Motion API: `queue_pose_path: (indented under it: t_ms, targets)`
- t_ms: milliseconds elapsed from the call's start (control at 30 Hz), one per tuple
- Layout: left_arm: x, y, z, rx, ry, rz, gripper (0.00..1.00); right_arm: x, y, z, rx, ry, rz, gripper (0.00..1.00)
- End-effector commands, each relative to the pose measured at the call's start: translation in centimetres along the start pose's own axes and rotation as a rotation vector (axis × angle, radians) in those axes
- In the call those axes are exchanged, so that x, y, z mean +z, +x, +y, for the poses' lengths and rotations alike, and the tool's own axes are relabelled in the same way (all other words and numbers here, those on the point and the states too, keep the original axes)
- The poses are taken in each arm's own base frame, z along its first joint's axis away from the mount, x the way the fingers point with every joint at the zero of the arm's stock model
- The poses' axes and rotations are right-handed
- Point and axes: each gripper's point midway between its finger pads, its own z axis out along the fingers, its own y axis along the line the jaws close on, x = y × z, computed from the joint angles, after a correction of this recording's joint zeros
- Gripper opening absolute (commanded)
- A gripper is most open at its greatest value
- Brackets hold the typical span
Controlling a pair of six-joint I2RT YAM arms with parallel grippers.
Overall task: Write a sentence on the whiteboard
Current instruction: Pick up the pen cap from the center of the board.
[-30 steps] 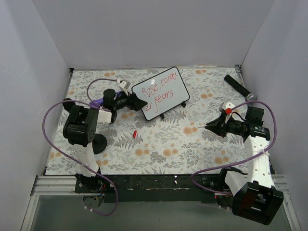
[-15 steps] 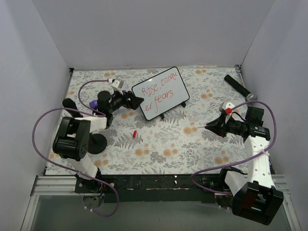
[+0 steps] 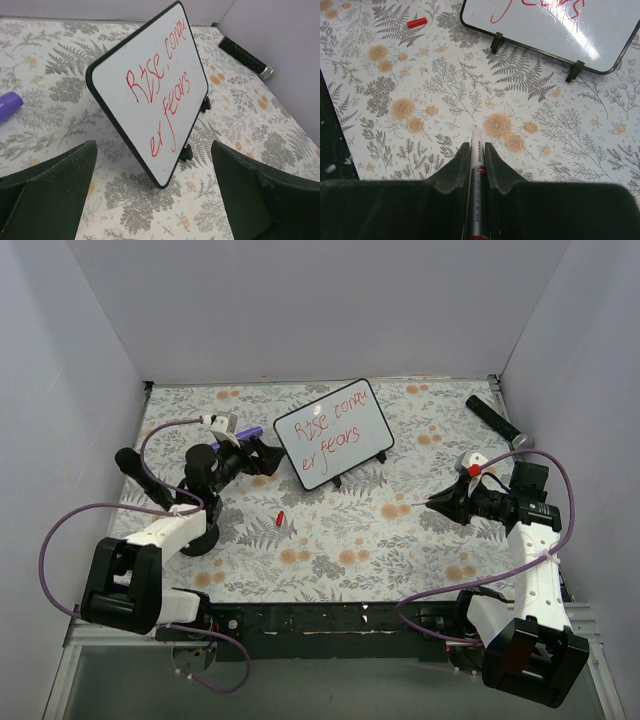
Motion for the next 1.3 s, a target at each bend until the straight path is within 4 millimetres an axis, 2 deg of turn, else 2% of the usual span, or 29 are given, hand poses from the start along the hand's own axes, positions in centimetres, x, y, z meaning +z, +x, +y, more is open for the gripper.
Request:
queue_pose_path:
  t_ms: [0, 67, 100, 133, 200, 267, 400, 467, 500, 533, 567, 633, 700, 733, 767, 800, 900, 1067, 1267]
  targets:
    - [-2.3, -0.3, -0.6, -0.118, -0.049, -0.031, 0.98, -0.2, -0.8, -0.3, -0.025, 0.006, -0.007, 0.01]
    - [-3.1, 0.7, 0.4, -0.283, -0.143, -0.025, 0.98, -0.2, -0.7, -0.3, -0.024, 0.005, -0.007, 0.01]
    - [-3.5, 0.8, 0.3, -0.305, -0.155, -0.019, 0.98, -0.2, -0.8, -0.3, -0.027, 0.006, -0.008, 0.01]
    - [-3.8, 1.7, -0.6, -0.297, -0.104, 0.015, 0.98, -0.1, -0.7, -0.4, -0.023, 0.009, -0.008, 0.01]
    - [-4.1, 2.0, -2.4, -0.295, -0.006, 0.038, 0.98, 0.0, -0.7, -0.5, -0.016, 0.006, -0.01, 0.01]
    - [-4.0, 2.5, -3.0, -0.306, 0.012, 0.092, 0.98, 0.0, -0.4, -0.5, -0.002, 0.0, -0.005, 0.01]
    - [-3.5, 4.9, -3.7, -0.293, -0.015, 0.238, 0.98, 0.0, -0.3, -0.5, -0.002, 0.002, 0.001, 0.01]
    - [-3.5, 7.0, -4.5, -0.275, -0.046, 0.312, 0.95, 0.0, -0.4, -0.5, -0.007, 0.006, -0.002, 0.01]
    - [-3.3, 7.3, -4.9, -0.243, -0.049, 0.328, 0.94, 0.0, -0.4, -0.6, -0.009, 0.008, -0.003, 0.01]
    - [-3.3, 8.5, -5.9, -0.221, -0.05, 0.367, 0.93, 0.0, -0.3, -0.6, -0.002, 0.008, -0.004, 0.01]
    - [-3.5, 9.4, -5.3, -0.208, -0.11, 0.399, 0.91, 0.0, -0.4, -0.6, -0.002, 0.008, -0.004, 0.01]
    - [-3.5, 10.7, -6.0, -0.18, -0.133, 0.439, 0.87, 0.1, -0.2, -0.6, 0.006, 0.004, 0.0, 0.01]
    - [-3.9, 12.4, -4.9, -0.16, -0.222, 0.493, 0.79, 0.1, -0.2, -0.6, 0.003, 0.003, -0.003, 0.01]
    - [-4.0, 13.2, -5.2, -0.138, -0.232, 0.516, 0.77, 0.1, -0.2, -0.5, 0.004, 0.002, -0.002, 0.01]
    - [-4.4, 14.4, -4.1, -0.119, -0.294, 0.55, 0.74, 0.1, -0.2, -0.6, 0.002, 0.003, -0.004, 0.01]
    - [-4.5, 14.7, -3.8, -0.105, -0.321, 0.562, 0.69, 0.1, -0.2, -0.6, 0.002, 0.005, -0.003, 0.01]
    - [-4.8, 15.8, -2.6, -0.062, -0.415, 0.611, 0.65, 0.1, -0.1, -0.7, 0.006, 0.005, -0.001, 0.01]
    - [-4.9, 15.7, -2.2, -0.004, -0.492, 0.62, 0.65, 0.1, -0.1, -0.7, 0.004, 0.008, -0.001, 0.01]
    - [-5.2, 16.3, -1.5, 0.025, -0.54, 0.644, 0.58, 0.1, 0.0, -0.7, 0.009, 0.006, 0.002, 0.01]
